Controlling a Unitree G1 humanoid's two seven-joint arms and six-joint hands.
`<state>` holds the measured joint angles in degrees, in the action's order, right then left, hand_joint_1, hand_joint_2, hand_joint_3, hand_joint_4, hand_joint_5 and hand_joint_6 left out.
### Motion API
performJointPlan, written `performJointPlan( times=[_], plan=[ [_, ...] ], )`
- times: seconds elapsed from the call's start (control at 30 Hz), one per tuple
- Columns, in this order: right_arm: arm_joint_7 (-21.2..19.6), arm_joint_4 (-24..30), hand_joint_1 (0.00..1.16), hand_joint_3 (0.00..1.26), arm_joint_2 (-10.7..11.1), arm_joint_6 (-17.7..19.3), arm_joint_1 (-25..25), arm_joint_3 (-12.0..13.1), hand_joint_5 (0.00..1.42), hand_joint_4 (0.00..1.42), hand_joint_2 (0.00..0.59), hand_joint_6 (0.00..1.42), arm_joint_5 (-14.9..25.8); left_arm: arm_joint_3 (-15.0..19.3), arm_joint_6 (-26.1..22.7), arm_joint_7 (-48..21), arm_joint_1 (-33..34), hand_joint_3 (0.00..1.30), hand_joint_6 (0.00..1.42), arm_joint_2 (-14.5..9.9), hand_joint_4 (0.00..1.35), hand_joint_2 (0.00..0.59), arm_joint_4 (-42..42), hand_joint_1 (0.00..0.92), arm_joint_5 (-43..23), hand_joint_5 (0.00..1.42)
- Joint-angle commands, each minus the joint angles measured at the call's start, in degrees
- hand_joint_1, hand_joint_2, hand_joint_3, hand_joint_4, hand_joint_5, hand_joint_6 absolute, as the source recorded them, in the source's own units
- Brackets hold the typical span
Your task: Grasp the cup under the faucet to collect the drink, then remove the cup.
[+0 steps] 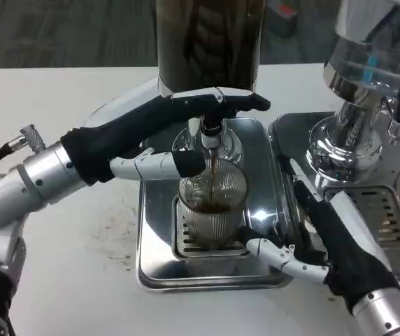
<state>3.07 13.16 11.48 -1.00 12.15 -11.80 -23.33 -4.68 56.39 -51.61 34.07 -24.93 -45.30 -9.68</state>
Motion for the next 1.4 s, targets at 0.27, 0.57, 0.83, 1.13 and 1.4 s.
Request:
performJointPlan(
  times=[0.27, 0.57, 0.83, 1.13, 1.4],
  plan=[
    [0.8, -2.2, 0.58, 0.00, -0.1, -0.3, -2.3, -0.4, 0.00, 0.00, 0.196, 0.00, 0.5, -2.1, 0.2, 0.2, -1.9, 0.24, 0.22, -1.2, 0.16, 0.086, 1.0, 0.000, 2.7, 0.15],
    [1.2, -3.1, 0.57, 0.00, -0.1, 0.1, -3.8, -1.0, 0.00, 0.00, 0.202, 0.00, 0.9, -2.3, 0.0, 0.5, -2.2, 0.24, 0.22, -1.5, 0.16, 0.087, 1.5, 0.000, 2.7, 0.15],
    [1.7, -3.6, 0.57, 0.00, -0.1, 0.4, -4.8, -1.5, 0.00, 0.00, 0.204, 0.00, 1.2, -2.0, -0.2, 0.8, -2.6, 0.24, 0.22, -1.8, 0.16, 0.089, 2.0, 0.000, 2.4, 0.15],
    [1.8, -4.5, 0.56, 0.00, -0.2, 0.6, -6.1, -2.2, 0.00, 0.00, 0.205, 0.00, 1.7, -1.9, -0.5, 1.0, -3.0, 0.24, 0.22, -2.1, 0.16, 0.090, 2.5, 0.000, 2.5, 0.15],
    [1.9, -5.2, 0.56, 0.00, -0.3, 0.7, -6.8, -2.6, 0.00, 0.00, 0.207, 0.00, 1.9, -1.8, -0.7, 1.3, -3.0, 0.25, 0.22, -2.4, 0.17, 0.091, 2.4, 0.000, 2.6, 0.15]
  ],
)
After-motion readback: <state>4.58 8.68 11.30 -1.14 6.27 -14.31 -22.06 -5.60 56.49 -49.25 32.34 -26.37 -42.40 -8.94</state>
